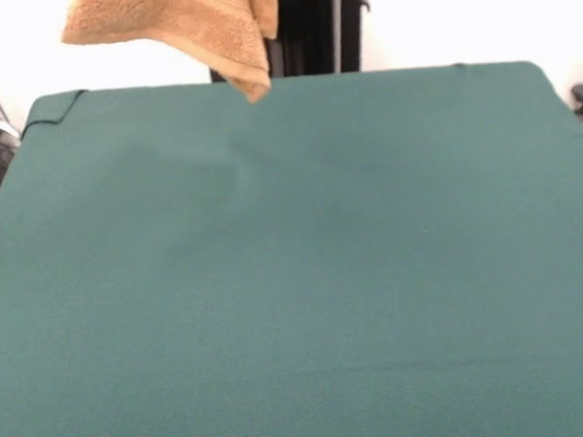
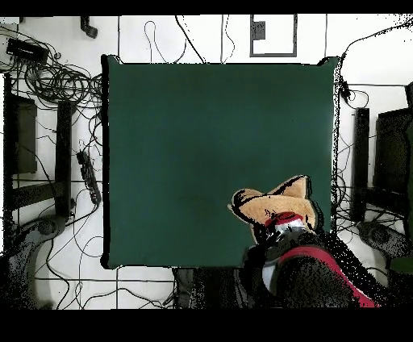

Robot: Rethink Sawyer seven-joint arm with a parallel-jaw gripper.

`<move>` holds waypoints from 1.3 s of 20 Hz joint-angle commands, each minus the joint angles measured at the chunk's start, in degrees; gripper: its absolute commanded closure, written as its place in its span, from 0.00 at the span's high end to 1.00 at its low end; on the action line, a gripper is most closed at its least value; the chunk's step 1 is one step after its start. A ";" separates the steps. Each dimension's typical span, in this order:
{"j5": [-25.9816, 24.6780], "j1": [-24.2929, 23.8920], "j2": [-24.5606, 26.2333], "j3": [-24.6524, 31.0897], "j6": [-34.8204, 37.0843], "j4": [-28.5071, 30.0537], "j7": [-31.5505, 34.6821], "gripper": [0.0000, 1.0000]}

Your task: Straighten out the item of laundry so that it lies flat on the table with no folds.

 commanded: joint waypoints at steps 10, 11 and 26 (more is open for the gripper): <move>-0.06 -1.36 0.86 9.13 -2.45 8.84 -18.23 0.00; 0.01 -1.53 0.90 9.19 -2.50 8.91 -18.38 0.00; -0.02 -5.98 0.42 10.93 -1.43 9.16 -23.01 0.00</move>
